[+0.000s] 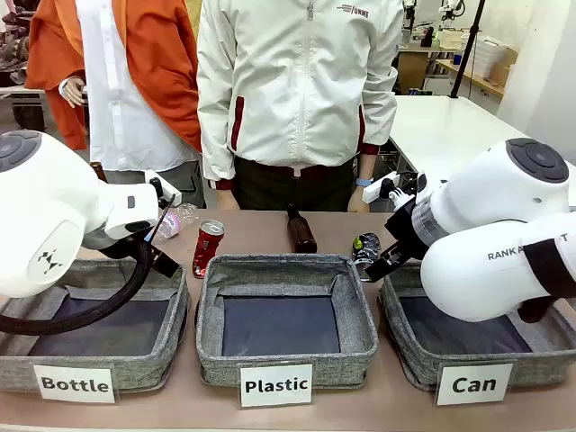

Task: Sort the can waste into the basket.
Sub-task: Pick up the can waste from the table and place it in the right Fabric basket.

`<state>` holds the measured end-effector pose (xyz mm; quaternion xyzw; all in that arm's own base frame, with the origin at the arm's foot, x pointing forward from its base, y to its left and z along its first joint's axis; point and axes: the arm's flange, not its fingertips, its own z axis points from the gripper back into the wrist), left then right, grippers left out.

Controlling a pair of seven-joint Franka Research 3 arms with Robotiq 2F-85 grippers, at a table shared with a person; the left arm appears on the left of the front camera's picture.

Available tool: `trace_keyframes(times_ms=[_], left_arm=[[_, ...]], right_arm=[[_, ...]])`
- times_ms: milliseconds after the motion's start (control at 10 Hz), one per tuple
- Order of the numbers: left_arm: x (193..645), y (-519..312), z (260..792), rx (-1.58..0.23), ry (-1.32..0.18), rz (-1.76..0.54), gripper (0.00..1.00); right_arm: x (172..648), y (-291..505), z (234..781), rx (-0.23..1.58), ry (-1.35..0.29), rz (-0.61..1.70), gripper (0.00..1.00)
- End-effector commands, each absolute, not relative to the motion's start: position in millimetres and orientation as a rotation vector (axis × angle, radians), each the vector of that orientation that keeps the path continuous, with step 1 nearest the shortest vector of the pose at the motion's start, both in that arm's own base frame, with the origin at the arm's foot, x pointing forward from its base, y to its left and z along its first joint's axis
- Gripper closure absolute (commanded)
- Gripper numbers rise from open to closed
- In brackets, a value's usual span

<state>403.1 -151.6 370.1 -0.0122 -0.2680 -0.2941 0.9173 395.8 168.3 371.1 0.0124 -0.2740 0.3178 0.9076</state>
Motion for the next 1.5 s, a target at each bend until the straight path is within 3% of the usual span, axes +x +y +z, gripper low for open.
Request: trace_keyframes(times_ms=[0,1400], left_arm=[[403.1,-151.6,370.2,-0.025,-0.552,-0.605,0.0],[403.1,-151.6,370.2,-0.025,-0.552,-0.605,0.0]], right_arm=[[395.8,168.3,371.2,0.026,-0.566,0.656,0.0],[395.8,168.4,371.1,0.025,-0.566,0.657,0.0]])
